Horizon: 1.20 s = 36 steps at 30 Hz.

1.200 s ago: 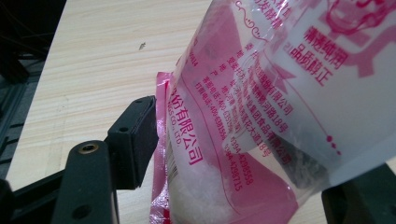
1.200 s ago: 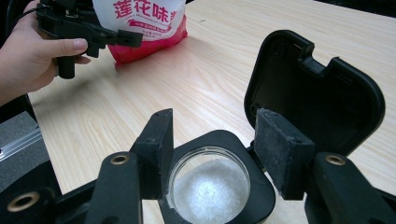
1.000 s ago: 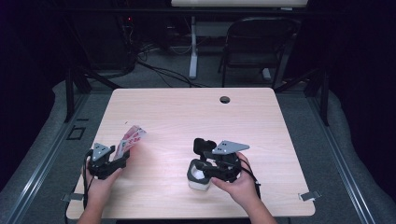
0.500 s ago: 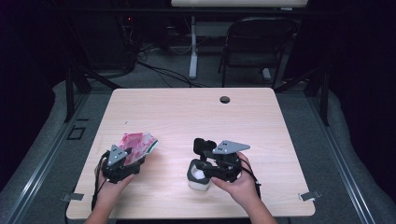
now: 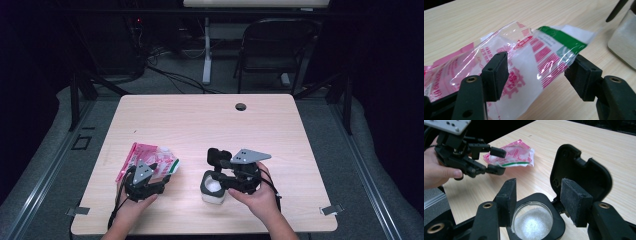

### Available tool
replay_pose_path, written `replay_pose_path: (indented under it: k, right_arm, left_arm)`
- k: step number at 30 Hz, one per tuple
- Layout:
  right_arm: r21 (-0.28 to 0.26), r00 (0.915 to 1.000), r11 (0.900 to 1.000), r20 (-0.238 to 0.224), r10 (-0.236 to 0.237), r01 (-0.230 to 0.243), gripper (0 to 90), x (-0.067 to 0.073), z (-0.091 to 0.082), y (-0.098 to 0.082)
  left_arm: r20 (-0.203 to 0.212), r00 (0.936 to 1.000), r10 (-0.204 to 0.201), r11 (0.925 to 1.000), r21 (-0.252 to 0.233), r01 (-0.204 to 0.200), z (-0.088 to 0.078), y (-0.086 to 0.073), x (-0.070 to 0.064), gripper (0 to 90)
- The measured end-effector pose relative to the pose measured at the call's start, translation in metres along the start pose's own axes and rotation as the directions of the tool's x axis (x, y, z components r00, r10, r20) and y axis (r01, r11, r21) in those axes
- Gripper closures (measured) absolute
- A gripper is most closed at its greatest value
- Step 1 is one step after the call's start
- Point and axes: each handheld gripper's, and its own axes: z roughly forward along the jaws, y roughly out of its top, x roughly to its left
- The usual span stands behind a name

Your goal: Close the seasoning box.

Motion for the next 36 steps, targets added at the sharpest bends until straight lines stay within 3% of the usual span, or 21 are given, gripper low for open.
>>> replay_pose_path:
  k: [11,15,20,25,36]
  right_arm:
    - [-0.036,0.9989,0.999,0.037,0.028,-0.026,48.1,-0.014,-0.022,0.003]
    - [-0.042,0.9978,0.998,0.054,0.04,-0.037,48.1,-0.021,-0.023,0.003]
    - [-0.031,0.9945,0.999,0.093,0.047,-0.044,48.1,-0.027,-0.019,0.0]
    - [-0.01,0.9926,0.998,0.103,0.064,-0.063,47.8,-0.035,-0.009,-0.003]
    - [0.005,0.994,0.998,0.084,0.069,-0.07,49.7,-0.04,0.007,0.0]
  left_arm:
    - [0.047,0.9987,0.019,0.9998,0.002,-0.019,0.006,0.004,-0.013,35.8]
    - [0.058,0.9983,0.009,1.0,-0.002,-0.009,0.006,0.004,-0.015,35.8]
    - [0.081,0.9967,-0.002,0.9999,-0.012,0.003,0.004,0.006,-0.018,35.8]
    - [0.08,0.9967,0.009,1.0,-0.002,-0.009,0.003,0.006,-0.021,35.9]
    - [0.084,0.9964,0.012,0.9997,-0.02,-0.011,-0.004,0.007,-0.024,35.9]
